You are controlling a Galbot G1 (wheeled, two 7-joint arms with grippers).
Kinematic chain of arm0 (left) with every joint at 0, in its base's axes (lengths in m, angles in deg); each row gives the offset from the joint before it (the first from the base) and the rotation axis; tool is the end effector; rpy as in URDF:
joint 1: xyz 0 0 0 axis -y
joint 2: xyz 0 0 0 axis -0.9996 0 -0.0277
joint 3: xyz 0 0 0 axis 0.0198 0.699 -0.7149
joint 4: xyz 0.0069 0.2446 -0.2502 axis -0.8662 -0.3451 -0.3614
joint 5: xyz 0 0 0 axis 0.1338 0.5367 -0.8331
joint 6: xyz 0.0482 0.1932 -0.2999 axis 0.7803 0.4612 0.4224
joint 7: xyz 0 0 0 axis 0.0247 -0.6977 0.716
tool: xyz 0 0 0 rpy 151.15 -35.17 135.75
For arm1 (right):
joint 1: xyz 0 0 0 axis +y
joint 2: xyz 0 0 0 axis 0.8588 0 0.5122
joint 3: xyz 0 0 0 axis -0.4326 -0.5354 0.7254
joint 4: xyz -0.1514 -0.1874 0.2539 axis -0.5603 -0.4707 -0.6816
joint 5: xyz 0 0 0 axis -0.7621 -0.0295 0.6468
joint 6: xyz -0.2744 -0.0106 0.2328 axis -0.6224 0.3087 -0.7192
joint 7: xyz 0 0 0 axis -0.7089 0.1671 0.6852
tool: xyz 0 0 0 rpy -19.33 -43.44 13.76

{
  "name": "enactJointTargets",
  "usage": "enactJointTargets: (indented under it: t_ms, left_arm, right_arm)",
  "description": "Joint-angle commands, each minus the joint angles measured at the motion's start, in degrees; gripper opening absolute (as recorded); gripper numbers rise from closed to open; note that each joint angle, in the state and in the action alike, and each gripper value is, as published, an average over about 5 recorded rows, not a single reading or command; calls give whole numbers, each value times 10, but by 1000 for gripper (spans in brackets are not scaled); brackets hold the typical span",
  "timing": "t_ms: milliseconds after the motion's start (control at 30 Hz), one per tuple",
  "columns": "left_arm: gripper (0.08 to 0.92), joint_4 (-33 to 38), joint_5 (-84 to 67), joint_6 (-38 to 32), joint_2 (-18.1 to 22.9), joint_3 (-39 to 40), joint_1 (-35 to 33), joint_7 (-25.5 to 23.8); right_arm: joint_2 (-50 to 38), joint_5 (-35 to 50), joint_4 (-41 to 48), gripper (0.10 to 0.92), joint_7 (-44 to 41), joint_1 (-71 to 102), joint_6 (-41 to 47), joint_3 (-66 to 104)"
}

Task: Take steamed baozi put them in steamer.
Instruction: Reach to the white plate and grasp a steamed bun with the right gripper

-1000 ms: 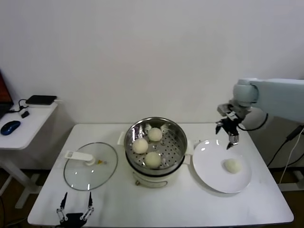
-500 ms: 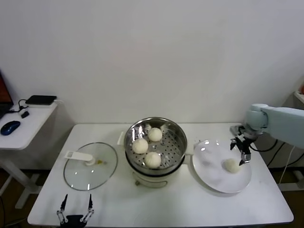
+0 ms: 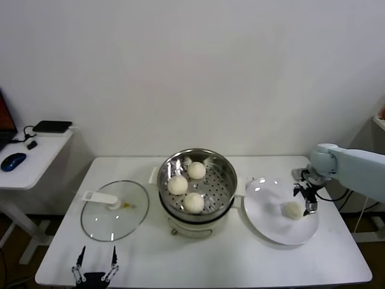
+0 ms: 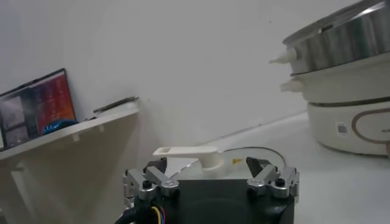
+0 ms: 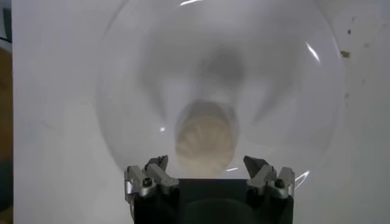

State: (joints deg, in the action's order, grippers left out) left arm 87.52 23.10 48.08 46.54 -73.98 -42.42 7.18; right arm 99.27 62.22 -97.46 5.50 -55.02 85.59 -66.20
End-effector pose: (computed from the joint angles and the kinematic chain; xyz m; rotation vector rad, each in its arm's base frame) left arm 0.0743 0.0676 -0.4414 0.2342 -3.0237 -0.5052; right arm 0.5317 -0.2093 -0.2093 1.1902 -1.1575 1.3051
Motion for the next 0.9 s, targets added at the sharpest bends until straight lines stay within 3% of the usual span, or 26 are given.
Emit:
enactJointTargets:
  t_ms: [33, 367, 700, 900]
  left_arm:
    - [823, -1, 1, 0, 28, 0, 0, 0]
    - [823, -1, 1, 0, 28, -1, 2, -1]
    - [823, 1, 2, 0, 28, 0, 1, 0]
    - [823, 4, 4, 1, 28, 2, 1, 0]
  right_arm:
    - [-1, -16, 14, 823, 6, 36, 4, 30]
    - [3, -19, 19, 814, 12, 47, 6, 40]
    - [-4, -9, -3, 596, 8, 24, 7, 32]
    - [-3, 64, -52, 555, -8, -115, 4, -80]
